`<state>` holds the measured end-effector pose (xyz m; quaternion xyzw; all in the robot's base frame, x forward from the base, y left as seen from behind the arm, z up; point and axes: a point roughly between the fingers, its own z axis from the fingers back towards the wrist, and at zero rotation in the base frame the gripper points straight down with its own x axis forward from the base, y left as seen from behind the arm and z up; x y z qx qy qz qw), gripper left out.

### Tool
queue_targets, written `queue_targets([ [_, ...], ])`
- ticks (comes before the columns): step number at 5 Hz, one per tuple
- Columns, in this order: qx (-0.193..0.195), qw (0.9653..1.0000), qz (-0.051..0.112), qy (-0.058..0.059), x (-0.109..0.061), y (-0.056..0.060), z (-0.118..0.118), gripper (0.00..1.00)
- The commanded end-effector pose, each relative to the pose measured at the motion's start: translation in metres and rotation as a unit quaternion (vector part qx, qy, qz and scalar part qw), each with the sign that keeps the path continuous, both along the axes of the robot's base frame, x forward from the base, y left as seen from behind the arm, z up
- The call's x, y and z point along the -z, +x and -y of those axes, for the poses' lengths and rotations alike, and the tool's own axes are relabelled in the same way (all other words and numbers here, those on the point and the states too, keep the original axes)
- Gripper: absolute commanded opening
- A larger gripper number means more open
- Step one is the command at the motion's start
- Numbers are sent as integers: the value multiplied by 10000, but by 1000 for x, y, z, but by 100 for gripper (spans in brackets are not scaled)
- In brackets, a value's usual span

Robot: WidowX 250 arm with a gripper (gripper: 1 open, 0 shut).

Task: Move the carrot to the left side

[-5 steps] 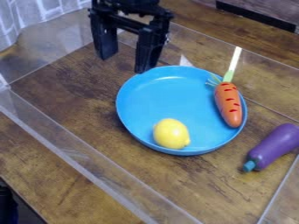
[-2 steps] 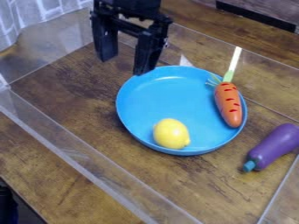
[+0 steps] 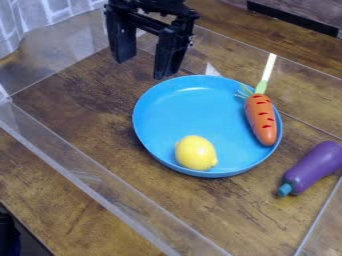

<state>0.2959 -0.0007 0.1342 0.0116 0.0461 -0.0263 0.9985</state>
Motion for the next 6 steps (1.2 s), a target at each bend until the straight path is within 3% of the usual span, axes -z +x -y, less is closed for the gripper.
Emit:
queue_targets([
  [1, -104, 9998, 175, -26, -9, 5, -6, 100],
  [4, -146, 9999, 33, -72, -5, 3, -11, 100],
  [6, -15, 10000, -25, 12, -5, 7, -9, 100],
])
